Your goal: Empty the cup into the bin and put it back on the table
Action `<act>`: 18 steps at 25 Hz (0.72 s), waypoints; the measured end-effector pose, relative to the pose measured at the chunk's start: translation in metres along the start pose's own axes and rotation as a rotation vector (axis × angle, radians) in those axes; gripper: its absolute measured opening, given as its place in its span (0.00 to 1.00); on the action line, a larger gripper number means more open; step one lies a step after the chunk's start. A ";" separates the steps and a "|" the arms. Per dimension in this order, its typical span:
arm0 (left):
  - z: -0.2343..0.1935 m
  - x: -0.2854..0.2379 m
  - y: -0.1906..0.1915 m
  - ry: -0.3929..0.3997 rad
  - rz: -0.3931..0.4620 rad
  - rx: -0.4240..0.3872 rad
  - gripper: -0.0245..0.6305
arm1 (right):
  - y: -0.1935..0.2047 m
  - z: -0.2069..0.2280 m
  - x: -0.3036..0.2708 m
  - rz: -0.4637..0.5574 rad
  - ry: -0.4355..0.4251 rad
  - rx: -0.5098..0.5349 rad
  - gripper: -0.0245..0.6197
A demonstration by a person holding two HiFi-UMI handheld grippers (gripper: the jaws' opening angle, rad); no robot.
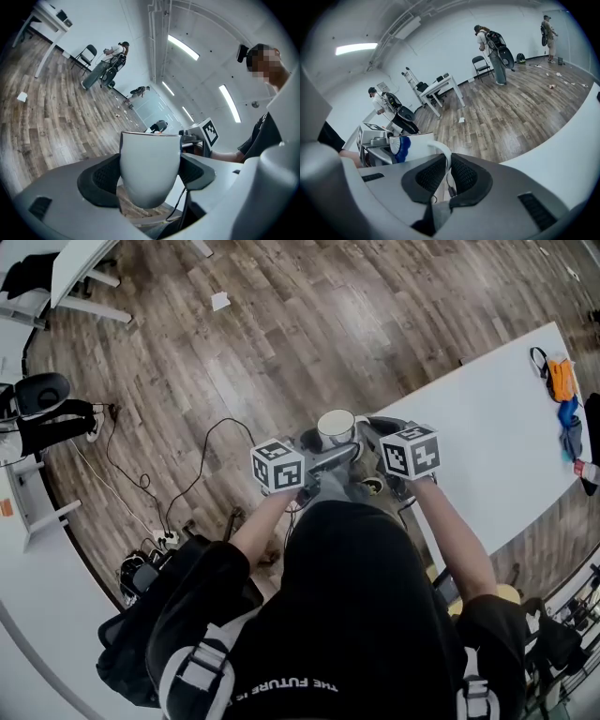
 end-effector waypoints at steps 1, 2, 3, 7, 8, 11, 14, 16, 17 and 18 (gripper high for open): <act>0.004 0.001 -0.007 0.000 -0.001 -0.044 0.60 | -0.003 -0.001 0.006 0.051 0.002 0.012 0.11; 0.011 0.002 -0.014 -0.004 -0.001 -0.101 0.60 | -0.006 -0.003 0.014 0.107 0.012 0.031 0.11; 0.019 0.002 -0.022 -0.011 0.003 -0.170 0.60 | -0.009 -0.006 0.024 0.165 0.029 0.058 0.11; 0.065 -0.002 -0.052 -0.032 0.053 -0.508 0.60 | -0.022 -0.016 0.080 0.433 0.140 0.199 0.11; 0.077 -0.005 -0.060 -0.029 0.066 -0.599 0.60 | -0.024 -0.017 0.095 0.505 0.178 0.236 0.11; 0.114 -0.020 -0.081 0.007 0.081 -0.815 0.60 | -0.024 -0.017 0.142 0.669 0.283 0.295 0.11; 0.142 -0.043 -0.092 0.078 0.049 -0.886 0.60 | -0.010 -0.008 0.177 0.741 0.374 0.257 0.11; 0.155 -0.065 -0.094 0.132 0.013 -0.913 0.60 | 0.003 0.003 0.195 0.761 0.437 0.217 0.11; 0.163 -0.077 -0.092 0.160 -0.007 -0.922 0.60 | 0.012 0.010 0.205 0.769 0.464 0.194 0.11; 0.173 -0.092 -0.089 0.192 -0.033 -0.931 0.60 | 0.025 0.017 0.216 0.775 0.492 0.168 0.11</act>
Point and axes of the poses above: the fingertips, and each gripper's own axes: x backward along the fingers, z to its right, y out of its underside, the point moved 5 cm from there along x, backward along the fingers, and after that the axes turned 11 degrees about -z, right-handed, at the moved point
